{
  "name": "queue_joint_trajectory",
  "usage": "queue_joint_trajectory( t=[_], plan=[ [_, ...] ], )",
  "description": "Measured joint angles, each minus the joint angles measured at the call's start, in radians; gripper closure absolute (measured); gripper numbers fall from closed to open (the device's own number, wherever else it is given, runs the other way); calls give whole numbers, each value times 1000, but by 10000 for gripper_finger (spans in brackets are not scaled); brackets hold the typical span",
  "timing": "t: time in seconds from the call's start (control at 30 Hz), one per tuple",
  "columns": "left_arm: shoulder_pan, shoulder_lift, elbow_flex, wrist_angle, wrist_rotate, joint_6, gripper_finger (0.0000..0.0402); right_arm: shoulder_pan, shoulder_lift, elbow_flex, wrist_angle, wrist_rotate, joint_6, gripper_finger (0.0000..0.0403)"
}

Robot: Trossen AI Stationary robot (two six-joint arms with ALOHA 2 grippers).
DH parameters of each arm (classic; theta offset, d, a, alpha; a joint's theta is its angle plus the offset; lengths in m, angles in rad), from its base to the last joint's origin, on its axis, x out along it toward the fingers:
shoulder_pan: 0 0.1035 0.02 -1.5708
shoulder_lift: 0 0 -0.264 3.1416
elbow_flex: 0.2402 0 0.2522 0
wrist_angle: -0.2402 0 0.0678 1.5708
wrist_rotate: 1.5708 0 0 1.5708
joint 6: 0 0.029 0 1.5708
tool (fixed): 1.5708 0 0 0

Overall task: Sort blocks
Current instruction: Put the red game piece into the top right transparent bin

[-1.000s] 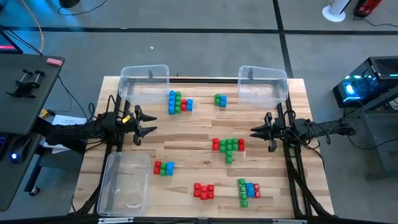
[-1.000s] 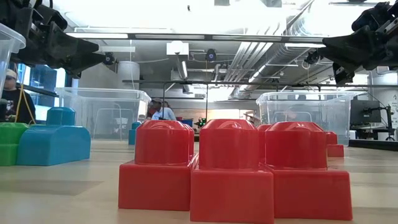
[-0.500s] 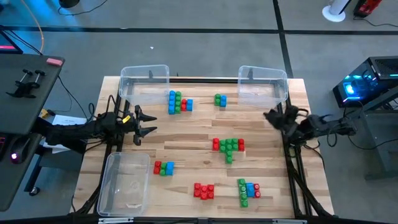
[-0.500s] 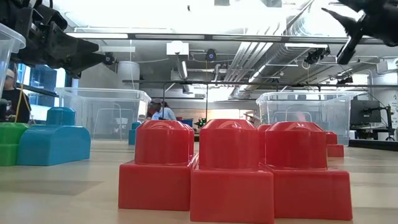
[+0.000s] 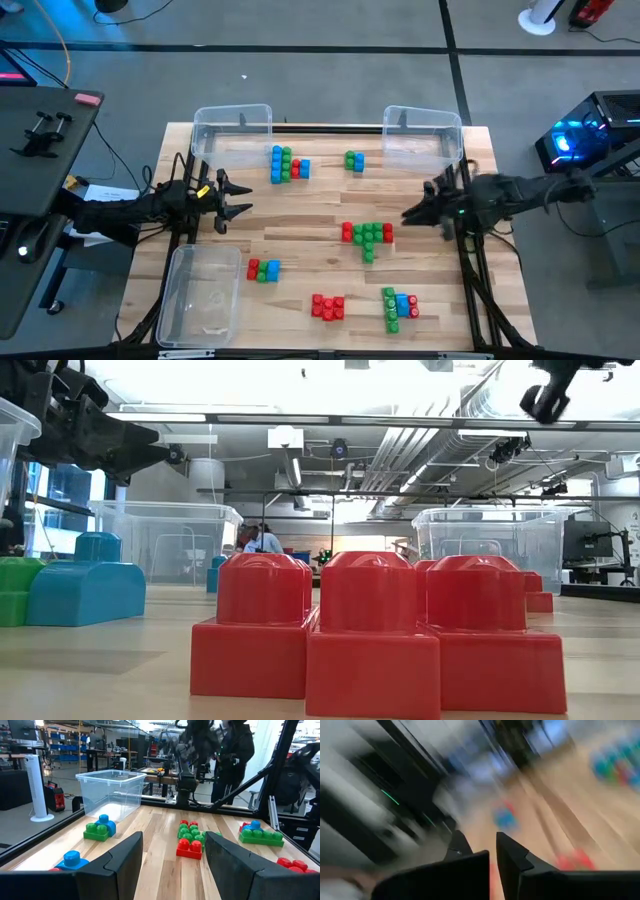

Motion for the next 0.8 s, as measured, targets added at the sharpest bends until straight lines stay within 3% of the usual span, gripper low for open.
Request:
queue_joint_trajectory(
  t=[0.1, 0.2, 0.5, 0.67, 0.8],
  plan=[
    [0, 0, 0, 0, 0, 0, 202, 0, 156, 96, -226, -21, -1, 402],
    [0, 0, 0, 0, 0, 0, 202, -1, 287, 141, -339, -27, 60, 402],
    [0, 0, 0, 0, 0, 0, 202, -66, 547, 149, -411, -28, 502, 402],
    [0, 0, 0, 0, 0, 0, 202, -177, 648, 150, -444, -26, 536, 403],
    [0, 0, 0, 0, 0, 0, 202, -244, 706, 150, -435, -62, 469, 403]
  ],
)
